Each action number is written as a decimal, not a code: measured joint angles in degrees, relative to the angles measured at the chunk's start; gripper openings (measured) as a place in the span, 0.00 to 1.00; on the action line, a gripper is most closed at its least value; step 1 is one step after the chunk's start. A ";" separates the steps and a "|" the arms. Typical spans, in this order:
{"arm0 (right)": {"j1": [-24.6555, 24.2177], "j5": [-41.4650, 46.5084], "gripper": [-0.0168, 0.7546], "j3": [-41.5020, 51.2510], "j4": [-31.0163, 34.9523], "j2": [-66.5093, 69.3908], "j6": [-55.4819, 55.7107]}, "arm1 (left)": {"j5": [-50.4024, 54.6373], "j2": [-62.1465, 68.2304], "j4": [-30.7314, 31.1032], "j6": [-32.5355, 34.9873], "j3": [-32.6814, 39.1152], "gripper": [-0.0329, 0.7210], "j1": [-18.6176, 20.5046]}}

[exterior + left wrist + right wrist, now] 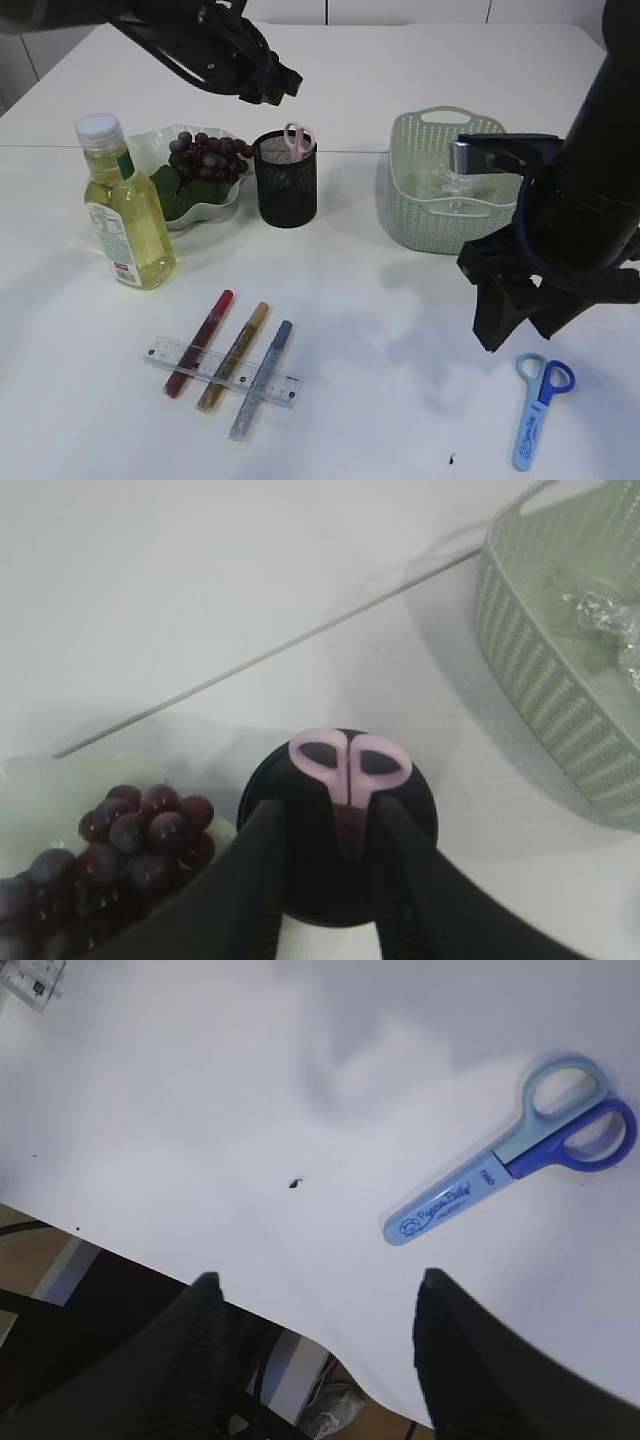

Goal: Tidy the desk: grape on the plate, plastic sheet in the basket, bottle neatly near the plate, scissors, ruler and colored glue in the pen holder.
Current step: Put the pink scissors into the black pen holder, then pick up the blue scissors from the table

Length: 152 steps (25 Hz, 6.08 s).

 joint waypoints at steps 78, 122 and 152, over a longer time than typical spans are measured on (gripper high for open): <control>0.00 -16.91 0.63 16.91 -7.14 -2.66 45.63 | 36.68 -75.40 17.28 -23.02 44.85 0.43 -1.31; 0.00 -26.94 0.59 16.91 -17.05 8.35 55.63 | 37.76 -75.43 17.28 -22.28 44.85 0.43 -1.31; 0.00 -32.85 0.56 20.41 -17.12 8.35 55.63 | 38.35 -75.43 17.28 -21.93 44.85 0.43 -1.31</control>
